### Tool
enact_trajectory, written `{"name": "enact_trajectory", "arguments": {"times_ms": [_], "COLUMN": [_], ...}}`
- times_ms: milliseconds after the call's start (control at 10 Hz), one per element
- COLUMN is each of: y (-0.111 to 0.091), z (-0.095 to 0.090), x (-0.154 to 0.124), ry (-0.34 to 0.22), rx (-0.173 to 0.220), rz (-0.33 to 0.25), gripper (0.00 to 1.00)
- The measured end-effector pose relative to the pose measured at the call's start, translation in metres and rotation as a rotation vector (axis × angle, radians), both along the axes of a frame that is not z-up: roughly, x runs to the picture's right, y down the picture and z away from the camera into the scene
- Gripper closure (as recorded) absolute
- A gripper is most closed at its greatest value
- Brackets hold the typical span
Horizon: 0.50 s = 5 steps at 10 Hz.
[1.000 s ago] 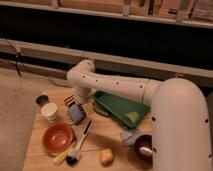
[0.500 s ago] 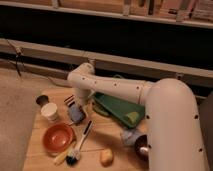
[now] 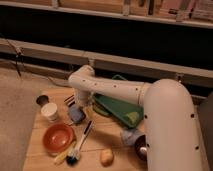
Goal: Place grapes in paper cup
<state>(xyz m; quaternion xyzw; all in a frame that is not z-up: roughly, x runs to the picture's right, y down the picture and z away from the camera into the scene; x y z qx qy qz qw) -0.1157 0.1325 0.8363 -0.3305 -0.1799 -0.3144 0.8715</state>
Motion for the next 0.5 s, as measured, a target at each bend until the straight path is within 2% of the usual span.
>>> {"name": "enact_trajectory", "arguments": {"times_ms": [100, 200, 500], "y": [-0.001, -0.004, -0.002], "z": [0.0, 0.0, 0.003], "x": [0.0, 0.002, 0.032], "ry": [0.0, 0.009, 0.048], "rx": [0.001, 0.0, -0.011], "rz": [0.001, 0.0, 0.008], "gripper": [0.23, 0.2, 0.2]}}
